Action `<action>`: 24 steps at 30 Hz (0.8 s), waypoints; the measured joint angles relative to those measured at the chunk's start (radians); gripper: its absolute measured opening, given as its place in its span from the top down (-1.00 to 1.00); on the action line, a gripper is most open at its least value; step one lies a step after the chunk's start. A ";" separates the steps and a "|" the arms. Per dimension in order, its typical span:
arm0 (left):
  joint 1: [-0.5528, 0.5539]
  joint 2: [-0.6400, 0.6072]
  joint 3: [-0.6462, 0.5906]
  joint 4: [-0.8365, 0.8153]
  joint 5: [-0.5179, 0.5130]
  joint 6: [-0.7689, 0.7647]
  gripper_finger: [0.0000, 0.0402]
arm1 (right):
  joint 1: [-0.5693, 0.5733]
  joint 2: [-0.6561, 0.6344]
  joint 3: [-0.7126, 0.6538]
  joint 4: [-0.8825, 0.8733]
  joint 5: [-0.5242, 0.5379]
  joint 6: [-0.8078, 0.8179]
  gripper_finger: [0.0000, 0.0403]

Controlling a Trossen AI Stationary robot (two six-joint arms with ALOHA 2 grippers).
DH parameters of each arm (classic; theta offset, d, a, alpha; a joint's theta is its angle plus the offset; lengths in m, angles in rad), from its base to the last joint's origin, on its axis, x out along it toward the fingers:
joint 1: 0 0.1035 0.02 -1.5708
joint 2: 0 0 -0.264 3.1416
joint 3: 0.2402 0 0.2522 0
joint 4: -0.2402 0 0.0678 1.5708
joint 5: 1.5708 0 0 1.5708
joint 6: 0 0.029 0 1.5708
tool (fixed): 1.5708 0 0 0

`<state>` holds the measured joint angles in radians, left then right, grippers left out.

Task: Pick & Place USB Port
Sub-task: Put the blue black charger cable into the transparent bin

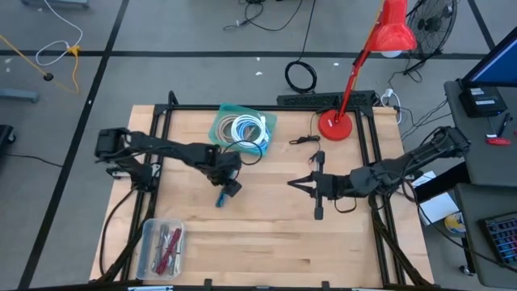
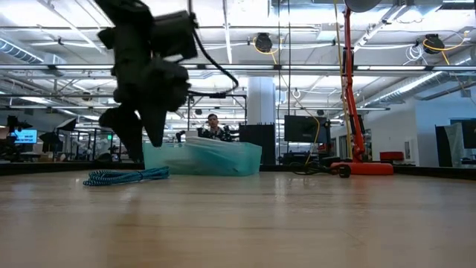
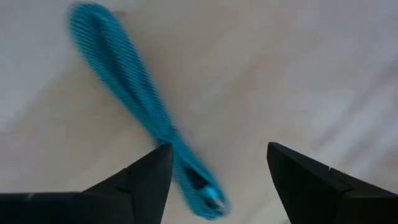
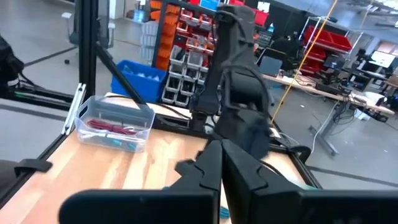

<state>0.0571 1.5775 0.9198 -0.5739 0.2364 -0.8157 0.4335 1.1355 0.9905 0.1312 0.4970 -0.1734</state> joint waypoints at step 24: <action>-0.013 0.416 0.329 -0.455 -0.114 0.116 0.50 | 0.000 0.001 0.000 -0.016 0.000 -0.019 1.00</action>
<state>0.0443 1.9932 1.2488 -1.0293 0.1227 -0.6994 0.4339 1.1362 0.9905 0.1150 0.4965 -0.1921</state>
